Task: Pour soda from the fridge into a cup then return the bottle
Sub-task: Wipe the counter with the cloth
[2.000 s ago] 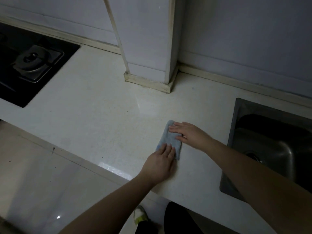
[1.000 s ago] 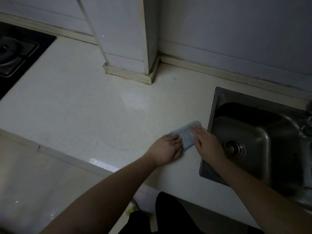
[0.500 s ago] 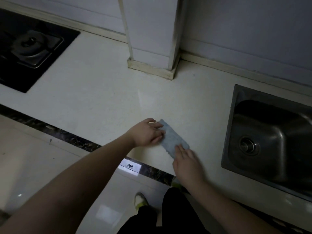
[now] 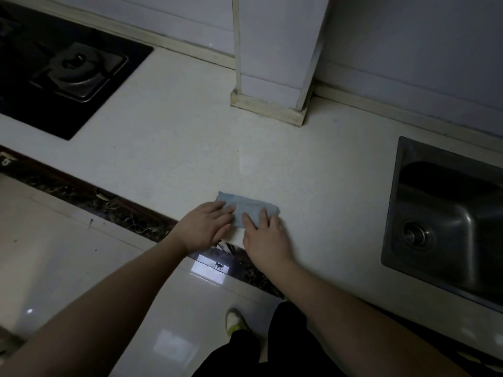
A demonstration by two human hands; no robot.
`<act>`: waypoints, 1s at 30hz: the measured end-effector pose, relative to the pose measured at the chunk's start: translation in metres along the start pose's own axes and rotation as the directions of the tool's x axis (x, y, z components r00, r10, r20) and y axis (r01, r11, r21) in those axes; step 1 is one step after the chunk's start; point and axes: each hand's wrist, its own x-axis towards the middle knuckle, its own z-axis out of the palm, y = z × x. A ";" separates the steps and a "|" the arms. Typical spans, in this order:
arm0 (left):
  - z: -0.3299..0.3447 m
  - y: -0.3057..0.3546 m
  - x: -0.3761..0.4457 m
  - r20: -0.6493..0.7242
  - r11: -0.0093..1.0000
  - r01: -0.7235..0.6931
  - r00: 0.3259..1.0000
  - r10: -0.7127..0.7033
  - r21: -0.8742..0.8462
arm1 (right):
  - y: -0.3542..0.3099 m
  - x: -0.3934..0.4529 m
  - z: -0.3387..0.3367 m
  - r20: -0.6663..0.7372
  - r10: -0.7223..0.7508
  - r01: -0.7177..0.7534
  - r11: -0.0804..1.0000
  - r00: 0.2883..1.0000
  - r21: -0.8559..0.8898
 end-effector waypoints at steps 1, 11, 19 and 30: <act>0.002 0.003 -0.005 -0.012 1.000 0.007 1.000 -0.007 0.001 | -0.004 0.000 0.000 0.006 -0.008 0.008 1.000 1.000 0.009; 0.009 0.053 -0.013 -0.158 0.998 0.017 0.987 -0.027 -0.060 | 0.021 0.009 -0.004 0.009 -0.131 0.130 0.990 0.991 0.052; -0.004 0.120 0.048 -0.087 0.988 -0.112 0.991 0.103 -0.104 | 0.100 0.027 0.002 -0.123 -0.279 0.282 0.959 0.952 0.008; 0.015 0.212 0.177 0.114 0.969 -0.173 0.974 0.194 -0.176 | 0.279 0.042 0.011 0.010 -0.327 0.317 0.922 0.945 0.223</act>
